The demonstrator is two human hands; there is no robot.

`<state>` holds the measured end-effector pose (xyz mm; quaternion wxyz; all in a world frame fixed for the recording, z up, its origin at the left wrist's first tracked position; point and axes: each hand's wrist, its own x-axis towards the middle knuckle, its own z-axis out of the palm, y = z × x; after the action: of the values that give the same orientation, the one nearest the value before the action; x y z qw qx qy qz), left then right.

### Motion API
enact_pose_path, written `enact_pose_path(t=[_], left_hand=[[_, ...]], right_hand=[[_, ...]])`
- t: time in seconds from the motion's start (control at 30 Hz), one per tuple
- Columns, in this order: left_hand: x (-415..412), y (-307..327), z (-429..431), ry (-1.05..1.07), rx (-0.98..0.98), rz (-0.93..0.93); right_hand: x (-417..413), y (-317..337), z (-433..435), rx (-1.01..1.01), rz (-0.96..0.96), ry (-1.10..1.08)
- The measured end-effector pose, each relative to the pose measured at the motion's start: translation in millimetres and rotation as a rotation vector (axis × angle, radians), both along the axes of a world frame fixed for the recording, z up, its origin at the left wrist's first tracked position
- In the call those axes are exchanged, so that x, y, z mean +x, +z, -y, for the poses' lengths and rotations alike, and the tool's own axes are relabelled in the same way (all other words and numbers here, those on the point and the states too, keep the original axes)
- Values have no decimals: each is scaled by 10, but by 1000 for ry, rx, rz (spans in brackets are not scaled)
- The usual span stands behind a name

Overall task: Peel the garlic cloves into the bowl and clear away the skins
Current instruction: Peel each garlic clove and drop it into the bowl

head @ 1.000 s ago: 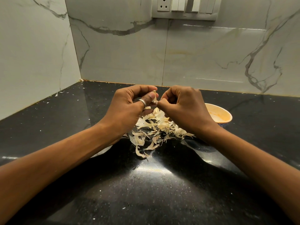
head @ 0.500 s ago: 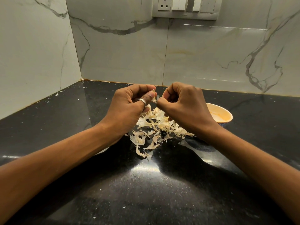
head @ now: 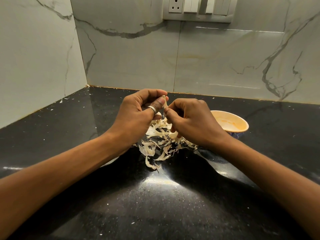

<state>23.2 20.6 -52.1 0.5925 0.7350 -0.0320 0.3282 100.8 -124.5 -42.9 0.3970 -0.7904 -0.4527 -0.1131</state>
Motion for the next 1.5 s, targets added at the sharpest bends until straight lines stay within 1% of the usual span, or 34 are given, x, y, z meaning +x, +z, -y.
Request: enact_pose_path(t=[0.37,0.77,0.97,1.23,1.5], left_hand=[[-12,6,2,-27,36,-8],[13,7,-18,-40,18,-36],[24,-2,-8,-96,-81,-70],[33,27,5,-199,-298,-126],[30,38,-14,-193,-330,-172]], right_hand=[[21,-1,-13,36,-15,1],[34,13,18,105,51,-11],[33,4,13,121,69,4],[25,2,3,137,61,21],[11,7,15,123,87,31]])
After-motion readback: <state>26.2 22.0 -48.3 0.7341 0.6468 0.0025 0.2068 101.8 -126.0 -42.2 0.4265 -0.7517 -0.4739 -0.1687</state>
